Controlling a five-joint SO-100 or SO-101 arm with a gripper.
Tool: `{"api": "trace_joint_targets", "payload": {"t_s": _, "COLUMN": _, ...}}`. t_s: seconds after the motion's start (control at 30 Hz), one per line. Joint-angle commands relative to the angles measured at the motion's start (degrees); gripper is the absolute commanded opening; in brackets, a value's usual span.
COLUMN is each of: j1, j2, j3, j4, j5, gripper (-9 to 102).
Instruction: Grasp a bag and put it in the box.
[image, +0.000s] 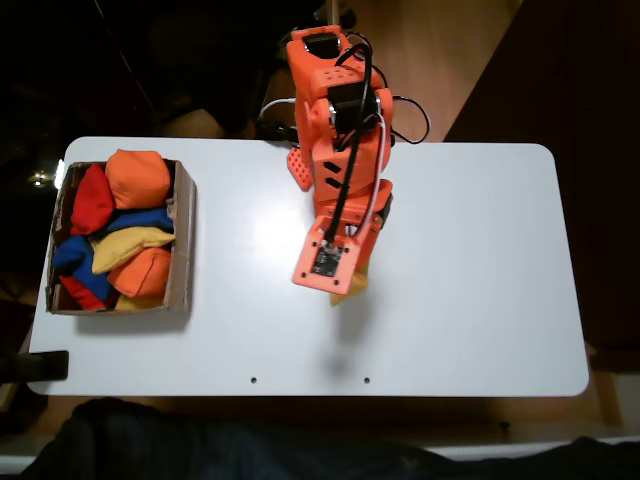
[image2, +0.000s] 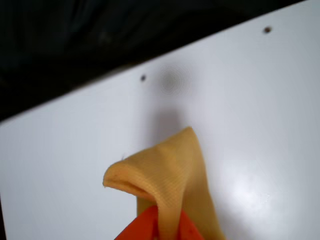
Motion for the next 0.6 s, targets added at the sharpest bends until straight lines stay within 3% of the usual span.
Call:
{"api": "trace_joint_targets", "payload": {"t_s": 0.0, "j1": 3.9, "j2": 2.1, "j3": -3.9, "j4": -1.9, "j5": 0.7, "gripper": 0}}
{"api": "trace_joint_targets", "payload": {"t_s": 0.57, "j1": 18.5, "j2": 5.5, "j3": -4.6, "j4": -5.3, "j5": 2.5, "gripper": 0}}
